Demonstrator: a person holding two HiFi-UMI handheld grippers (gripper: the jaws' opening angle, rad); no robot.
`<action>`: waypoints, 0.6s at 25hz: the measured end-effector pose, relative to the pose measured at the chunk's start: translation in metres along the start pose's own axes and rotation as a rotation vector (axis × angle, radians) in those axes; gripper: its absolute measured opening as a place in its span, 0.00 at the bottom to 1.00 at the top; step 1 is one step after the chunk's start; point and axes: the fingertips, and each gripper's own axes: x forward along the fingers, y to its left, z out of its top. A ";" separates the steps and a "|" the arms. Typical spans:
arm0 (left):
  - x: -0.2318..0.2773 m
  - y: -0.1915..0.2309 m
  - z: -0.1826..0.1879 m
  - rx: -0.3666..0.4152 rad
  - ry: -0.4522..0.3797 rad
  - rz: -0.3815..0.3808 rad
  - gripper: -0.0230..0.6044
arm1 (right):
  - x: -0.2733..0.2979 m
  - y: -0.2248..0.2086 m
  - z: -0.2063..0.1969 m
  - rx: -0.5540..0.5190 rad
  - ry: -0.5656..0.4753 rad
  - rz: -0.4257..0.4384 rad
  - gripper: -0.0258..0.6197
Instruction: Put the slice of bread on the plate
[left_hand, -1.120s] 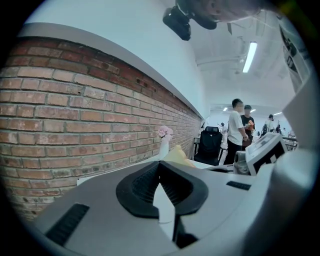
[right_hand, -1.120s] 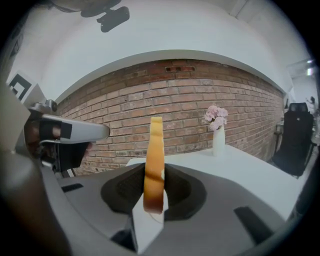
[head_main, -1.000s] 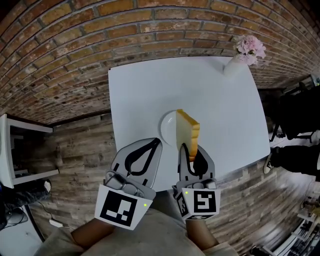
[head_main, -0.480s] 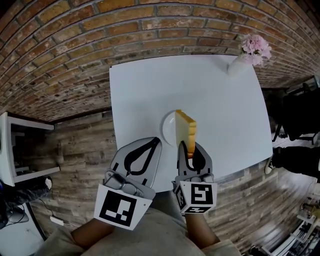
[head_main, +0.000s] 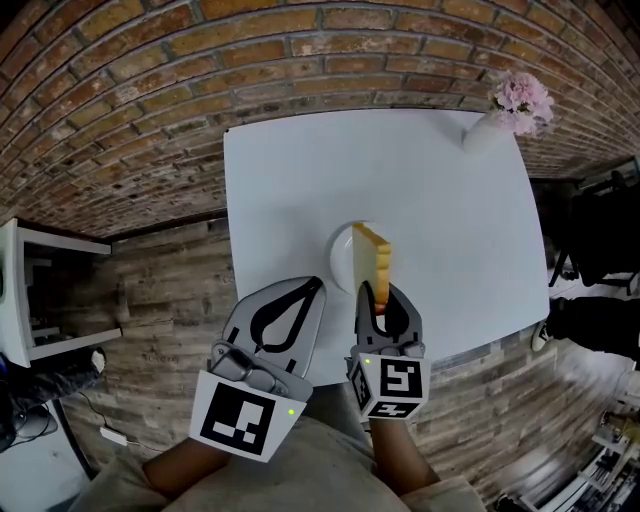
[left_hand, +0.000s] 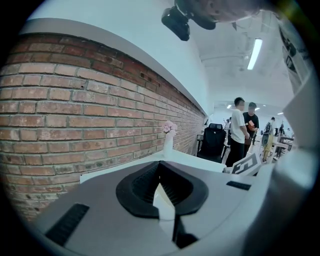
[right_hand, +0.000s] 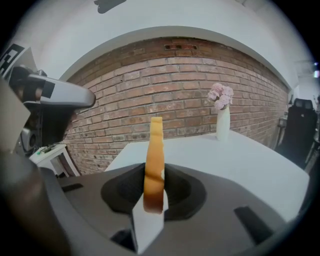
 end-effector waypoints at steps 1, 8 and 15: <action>0.000 0.001 -0.001 -0.002 0.002 0.002 0.05 | 0.001 0.000 -0.002 0.006 0.004 0.003 0.19; 0.004 0.003 -0.007 -0.001 0.022 0.004 0.05 | 0.015 -0.003 -0.014 0.108 0.034 0.037 0.19; 0.012 0.004 -0.016 -0.006 0.050 0.005 0.05 | 0.026 -0.011 -0.025 0.210 0.058 0.059 0.19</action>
